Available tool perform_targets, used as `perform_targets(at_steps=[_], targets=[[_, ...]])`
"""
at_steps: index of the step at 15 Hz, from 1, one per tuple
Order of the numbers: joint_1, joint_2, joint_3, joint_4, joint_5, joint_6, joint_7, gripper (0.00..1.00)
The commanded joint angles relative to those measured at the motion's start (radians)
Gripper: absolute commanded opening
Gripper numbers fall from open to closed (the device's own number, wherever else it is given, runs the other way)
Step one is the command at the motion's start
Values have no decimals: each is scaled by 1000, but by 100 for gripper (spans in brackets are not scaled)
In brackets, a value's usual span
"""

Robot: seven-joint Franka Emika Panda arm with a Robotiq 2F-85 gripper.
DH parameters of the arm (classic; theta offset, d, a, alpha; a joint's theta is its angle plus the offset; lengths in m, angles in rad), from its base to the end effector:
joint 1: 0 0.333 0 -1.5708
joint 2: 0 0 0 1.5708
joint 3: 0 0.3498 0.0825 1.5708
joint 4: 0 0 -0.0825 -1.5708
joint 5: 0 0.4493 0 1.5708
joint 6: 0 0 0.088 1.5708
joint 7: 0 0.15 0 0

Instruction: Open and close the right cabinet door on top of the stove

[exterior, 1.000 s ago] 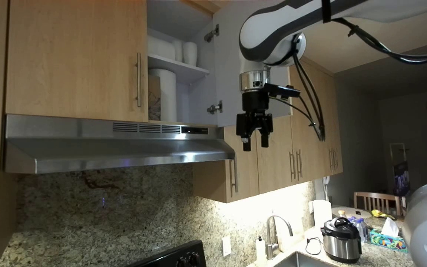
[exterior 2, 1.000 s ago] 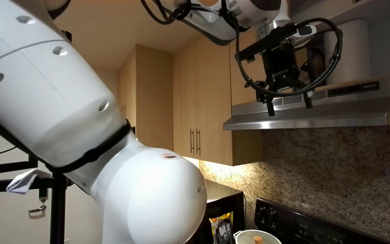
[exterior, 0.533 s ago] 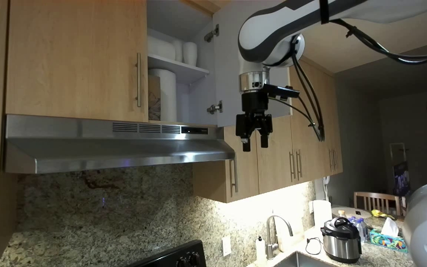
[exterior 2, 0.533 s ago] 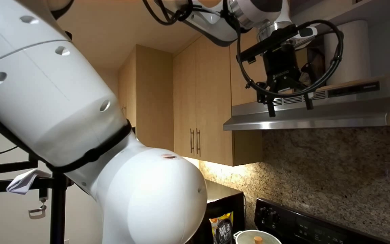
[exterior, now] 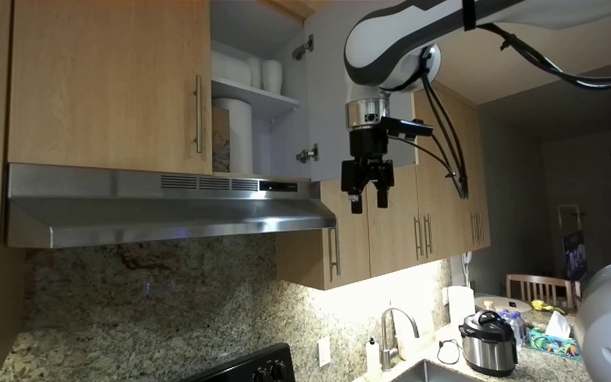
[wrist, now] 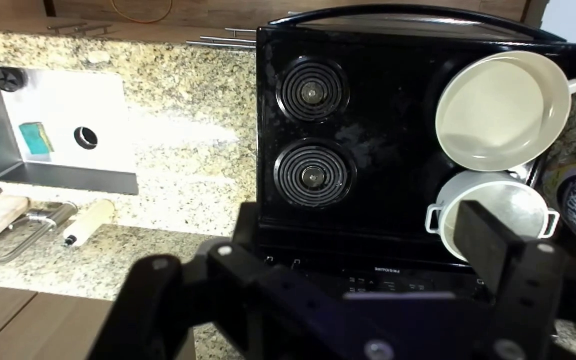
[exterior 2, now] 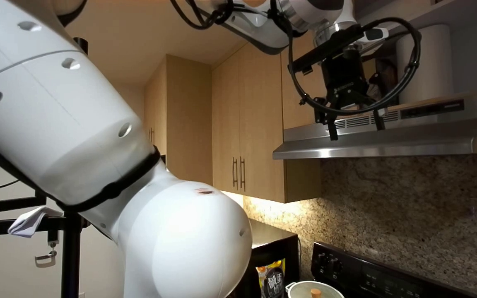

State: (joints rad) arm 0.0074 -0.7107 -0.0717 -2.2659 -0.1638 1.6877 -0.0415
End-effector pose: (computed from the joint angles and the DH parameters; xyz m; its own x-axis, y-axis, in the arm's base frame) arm 0.3876 -0.0536 0.6044 0.9921 0.0076 0.1251 -0.0078 -0.9925 0.1221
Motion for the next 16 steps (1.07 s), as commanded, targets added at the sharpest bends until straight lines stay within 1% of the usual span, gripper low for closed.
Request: perform_targets(at_steps=[1, 5, 9, 12, 16], targets=[[-28, -98, 20, -28, -7, -21, 2, 100], [-22, -208, 11, -55, 5, -28, -12, 100], [-40, -326, 10, -63, -12, -13, 5, 100], [-71, -413, -5, -65, -3, 53, 48, 100], [-128, -497, -30, -66, -3, 145, 103, 100]])
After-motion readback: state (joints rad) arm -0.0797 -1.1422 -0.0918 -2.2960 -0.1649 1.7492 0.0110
